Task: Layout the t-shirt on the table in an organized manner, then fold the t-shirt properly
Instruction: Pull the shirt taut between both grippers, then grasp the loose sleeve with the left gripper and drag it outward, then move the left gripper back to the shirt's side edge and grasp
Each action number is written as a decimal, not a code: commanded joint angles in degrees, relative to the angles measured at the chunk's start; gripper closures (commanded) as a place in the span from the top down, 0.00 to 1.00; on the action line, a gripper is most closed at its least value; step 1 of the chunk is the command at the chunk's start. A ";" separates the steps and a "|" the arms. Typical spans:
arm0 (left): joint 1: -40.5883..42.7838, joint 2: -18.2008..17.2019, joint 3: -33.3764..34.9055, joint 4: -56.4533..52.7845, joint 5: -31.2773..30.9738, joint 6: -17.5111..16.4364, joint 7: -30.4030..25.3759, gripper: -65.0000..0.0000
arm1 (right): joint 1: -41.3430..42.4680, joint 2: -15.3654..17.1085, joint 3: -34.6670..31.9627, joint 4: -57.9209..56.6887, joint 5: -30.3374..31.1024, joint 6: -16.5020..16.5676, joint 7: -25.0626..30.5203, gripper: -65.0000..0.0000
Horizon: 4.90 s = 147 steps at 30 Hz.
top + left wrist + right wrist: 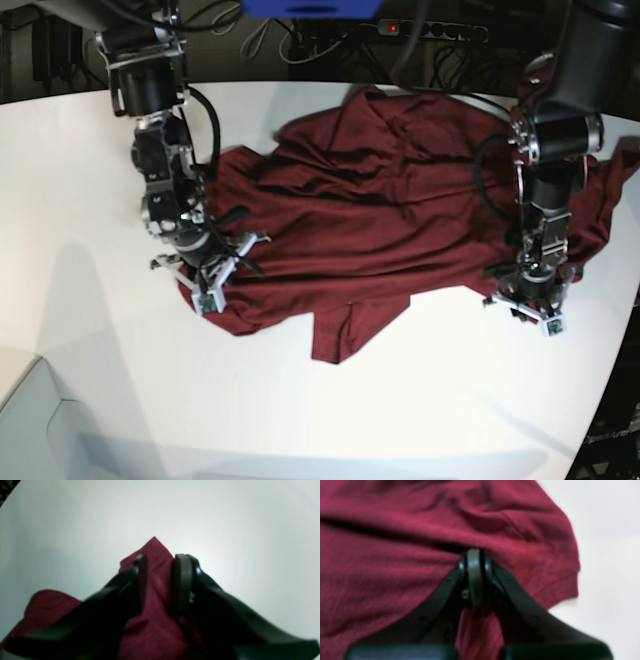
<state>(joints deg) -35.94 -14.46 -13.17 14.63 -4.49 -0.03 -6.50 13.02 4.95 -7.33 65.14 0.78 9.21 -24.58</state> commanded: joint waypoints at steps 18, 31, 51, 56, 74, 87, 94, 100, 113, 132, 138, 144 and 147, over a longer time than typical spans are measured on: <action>-3.22 -3.52 -0.24 1.06 -0.21 0.34 0.30 0.28 | -11.39 9.07 10.72 7.51 -0.47 -0.20 -0.70 0.00; -3.57 -0.62 -0.59 17.41 -0.39 0.34 1.18 0.28 | -17.37 8.81 10.72 14.37 -0.56 -0.20 -1.14 0.00; 23.50 2.46 -0.06 51.87 -12.52 0.16 27.91 0.28 | -16.66 4.68 4.21 27.47 -0.56 -0.20 -1.22 0.01; 23.15 0.44 -0.50 42.29 -12.52 0.08 27.91 0.28 | -12.88 3.80 2.10 18.33 -0.56 -0.20 -1.22 0.01; 23.50 -2.99 -0.59 48.71 -12.70 0.08 28.35 0.27 | -27.48 8.46 1.57 28.35 -0.56 -0.20 -1.14 0.00; 18.41 5.54 3.01 62.51 -12.61 -0.10 28.44 0.28 | -28.97 8.81 1.84 39.25 -0.56 -0.20 -1.14 0.01; 10.14 11.51 20.51 50.20 -12.52 0.25 27.91 0.28 | -27.39 8.81 1.75 39.25 -0.64 -0.20 -1.22 0.01; 1.35 17.67 24.99 29.63 -12.61 0.25 25.97 0.28 | -27.21 8.81 1.75 39.25 -0.73 -0.20 -1.22 0.01; -2.69 18.81 34.75 9.06 -12.61 0.34 9.80 0.27 | -27.04 8.81 1.75 39.16 -0.73 -0.20 -1.22 0.01; -3.57 9.93 15.59 17.76 -12.61 0.34 7.78 0.00 | -27.04 8.72 1.40 38.99 -0.73 -0.20 -1.22 0.01; -3.57 9.93 12.86 22.69 -12.61 0.34 7.87 0.00 | -27.04 8.72 1.40 38.99 -0.73 -0.20 -1.22 0.01; -3.57 7.91 12.77 22.77 -12.78 0.34 7.78 0.00 | -27.04 8.72 1.40 38.99 -0.73 -0.20 -1.22 0.01; -3.48 5.97 12.77 22.77 -12.78 0.34 7.78 0.00 | -27.04 8.72 1.40 38.99 -0.73 -0.20 -1.22 0.01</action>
<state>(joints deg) -37.30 -8.01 -0.30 36.42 -17.21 0.23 2.96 -14.48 13.32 -6.09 103.22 0.01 9.23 -27.18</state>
